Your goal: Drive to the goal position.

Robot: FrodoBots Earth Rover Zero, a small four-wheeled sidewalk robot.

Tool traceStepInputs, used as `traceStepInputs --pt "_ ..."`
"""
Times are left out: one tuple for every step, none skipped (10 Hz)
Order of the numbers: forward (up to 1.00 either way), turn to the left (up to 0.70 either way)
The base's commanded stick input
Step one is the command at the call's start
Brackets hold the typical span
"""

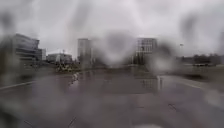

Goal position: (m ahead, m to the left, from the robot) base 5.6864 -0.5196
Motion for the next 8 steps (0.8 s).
traceStepInputs --pt "0.07 0.00" --pt "0.07 0.00" --pt "0.07 0.00" --pt "0.07 0.00" --pt "0.07 0.00" --pt "0.07 0.00" --pt "0.06 0.00" --pt "0.06 0.00"
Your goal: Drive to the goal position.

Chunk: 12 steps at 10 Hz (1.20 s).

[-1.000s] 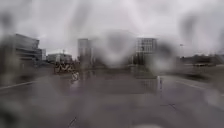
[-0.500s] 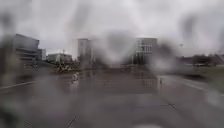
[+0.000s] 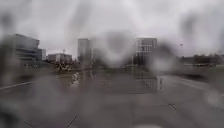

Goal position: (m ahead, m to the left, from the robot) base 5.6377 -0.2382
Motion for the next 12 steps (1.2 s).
traceStepInputs --pt "0.07 0.01" --pt "0.07 0.00" --pt "0.06 0.00" --pt "0.06 0.00" --pt "0.07 0.00" --pt "0.07 0.00" --pt "0.07 0.00" --pt "0.07 0.00" --pt "0.06 0.00" --pt "0.07 0.00" --pt "0.14 0.00" --pt "0.59 0.00"
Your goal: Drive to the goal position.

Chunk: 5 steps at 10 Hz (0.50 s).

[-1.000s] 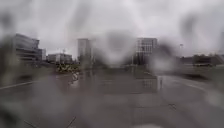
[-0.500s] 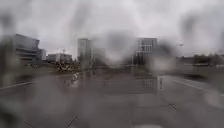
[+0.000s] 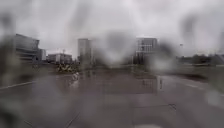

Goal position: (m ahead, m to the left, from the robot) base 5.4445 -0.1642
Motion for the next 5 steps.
traceStepInputs --pt "1.00 0.00" --pt "1.00 0.00" --pt "1.00 0.00" --pt "1.00 0.00" --pt "1.00 0.00"
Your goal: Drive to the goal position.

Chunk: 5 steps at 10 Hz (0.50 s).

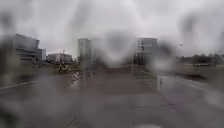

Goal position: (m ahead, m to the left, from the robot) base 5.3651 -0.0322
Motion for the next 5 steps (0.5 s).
traceStepInputs --pt "1.00 0.00" --pt "1.00 0.00" --pt "1.00 0.00" --pt "1.00 0.00" --pt "0.99 0.00"
